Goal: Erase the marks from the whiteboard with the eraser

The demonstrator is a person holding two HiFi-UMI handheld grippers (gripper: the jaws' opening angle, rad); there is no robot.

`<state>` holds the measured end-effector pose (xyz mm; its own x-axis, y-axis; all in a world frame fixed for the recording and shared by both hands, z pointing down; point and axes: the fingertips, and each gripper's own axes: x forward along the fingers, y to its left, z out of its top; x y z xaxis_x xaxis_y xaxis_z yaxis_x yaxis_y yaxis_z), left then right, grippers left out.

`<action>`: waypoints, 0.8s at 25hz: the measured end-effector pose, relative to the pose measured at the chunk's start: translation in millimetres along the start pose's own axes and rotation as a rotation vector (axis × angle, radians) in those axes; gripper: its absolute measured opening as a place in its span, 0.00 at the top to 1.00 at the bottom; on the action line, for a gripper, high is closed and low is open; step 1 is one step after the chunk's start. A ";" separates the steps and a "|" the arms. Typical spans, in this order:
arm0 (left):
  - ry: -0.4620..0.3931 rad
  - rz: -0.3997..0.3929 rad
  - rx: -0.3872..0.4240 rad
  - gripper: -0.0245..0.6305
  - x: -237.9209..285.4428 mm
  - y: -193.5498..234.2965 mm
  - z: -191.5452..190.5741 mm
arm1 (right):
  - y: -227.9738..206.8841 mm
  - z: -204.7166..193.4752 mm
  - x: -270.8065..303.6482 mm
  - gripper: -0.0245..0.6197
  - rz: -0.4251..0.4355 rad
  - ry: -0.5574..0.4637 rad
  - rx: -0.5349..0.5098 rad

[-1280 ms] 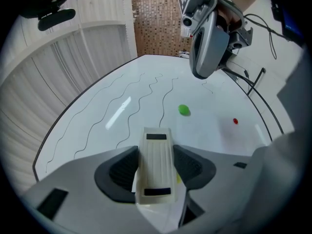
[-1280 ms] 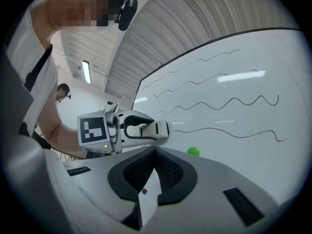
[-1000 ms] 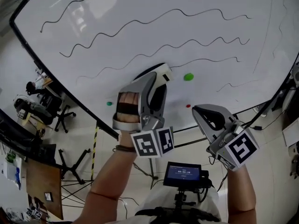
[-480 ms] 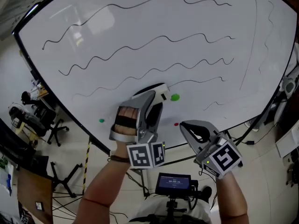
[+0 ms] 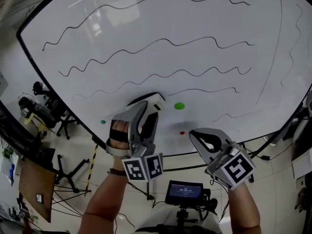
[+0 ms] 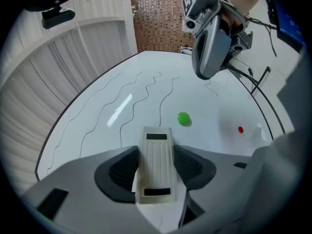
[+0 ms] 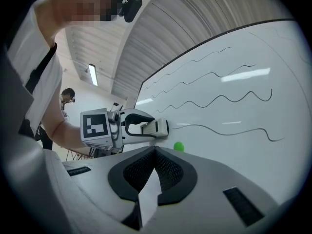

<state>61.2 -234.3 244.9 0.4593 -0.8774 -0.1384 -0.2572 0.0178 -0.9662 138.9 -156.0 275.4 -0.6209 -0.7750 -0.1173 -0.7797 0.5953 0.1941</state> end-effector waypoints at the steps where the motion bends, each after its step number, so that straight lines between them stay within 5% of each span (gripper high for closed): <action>1: 0.003 0.004 0.008 0.57 1.1 -0.7 4.0 | -3.9 -1.1 -3.4 0.95 0.007 0.004 0.003; 20: -0.020 -0.011 0.106 0.57 23.6 -14.4 71.1 | -57.9 -2.3 -38.5 0.95 0.049 -0.049 0.036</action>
<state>136.3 -221.2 240.1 0.4785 -0.8682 -0.1314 -0.1613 0.0601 -0.9851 208.1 -161.1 271.0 -0.6609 -0.7340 -0.1563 -0.7501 0.6401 0.1661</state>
